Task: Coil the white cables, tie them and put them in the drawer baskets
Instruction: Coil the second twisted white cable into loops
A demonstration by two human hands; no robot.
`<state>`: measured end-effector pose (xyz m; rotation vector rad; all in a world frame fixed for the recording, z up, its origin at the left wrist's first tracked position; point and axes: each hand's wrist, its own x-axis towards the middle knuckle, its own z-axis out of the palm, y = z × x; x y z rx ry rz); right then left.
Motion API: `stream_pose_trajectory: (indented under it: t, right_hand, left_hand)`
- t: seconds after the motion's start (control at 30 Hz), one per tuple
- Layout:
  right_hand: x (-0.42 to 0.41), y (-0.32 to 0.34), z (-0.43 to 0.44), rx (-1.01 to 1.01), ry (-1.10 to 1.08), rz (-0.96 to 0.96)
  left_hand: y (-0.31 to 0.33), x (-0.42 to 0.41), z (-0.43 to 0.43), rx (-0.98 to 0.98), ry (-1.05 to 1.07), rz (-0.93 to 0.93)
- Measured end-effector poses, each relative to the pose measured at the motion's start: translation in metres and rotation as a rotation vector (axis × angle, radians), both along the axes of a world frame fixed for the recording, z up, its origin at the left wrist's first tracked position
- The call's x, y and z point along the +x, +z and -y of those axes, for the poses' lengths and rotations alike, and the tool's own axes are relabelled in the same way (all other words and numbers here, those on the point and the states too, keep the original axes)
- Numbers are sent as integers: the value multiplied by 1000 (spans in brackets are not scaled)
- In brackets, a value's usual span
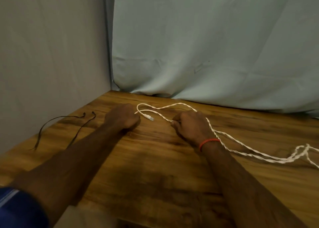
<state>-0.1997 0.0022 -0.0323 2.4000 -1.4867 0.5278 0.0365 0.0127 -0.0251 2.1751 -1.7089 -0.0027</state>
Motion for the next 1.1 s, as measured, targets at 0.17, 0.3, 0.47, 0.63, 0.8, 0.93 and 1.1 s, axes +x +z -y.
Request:
stream_pose_trajectory:
  t: [0.17, 0.3, 0.47, 0.63, 0.8, 0.93, 1.1]
  right_hand:
    - [-10, 9, -6, -190, -84, 16]
    - [-15, 14, 1, -202, -75, 7]
    - [-14, 13, 2, -169, -92, -19]
    - [-20, 17, 3, -181, -86, -49]
    - [-29, 16, 14, -225, -112, -9]
    - [-39, 18, 22, -339, -149, 93]
    - [-52, 30, 20, -501, -128, 258]
  left_hand:
    - [4, 4, 1, 12, -180, 234]
    - [14, 6, -3, 13, -362, 349]
    - [14, 10, -3, 166, -502, 111]
    - [19, 1, -8, 396, -628, -484]
    - [15, -7, 4, 497, -599, -920]
    - [14, -17, 15, 512, -672, -1224]
    - [17, -30, 25, 632, -927, -1473]
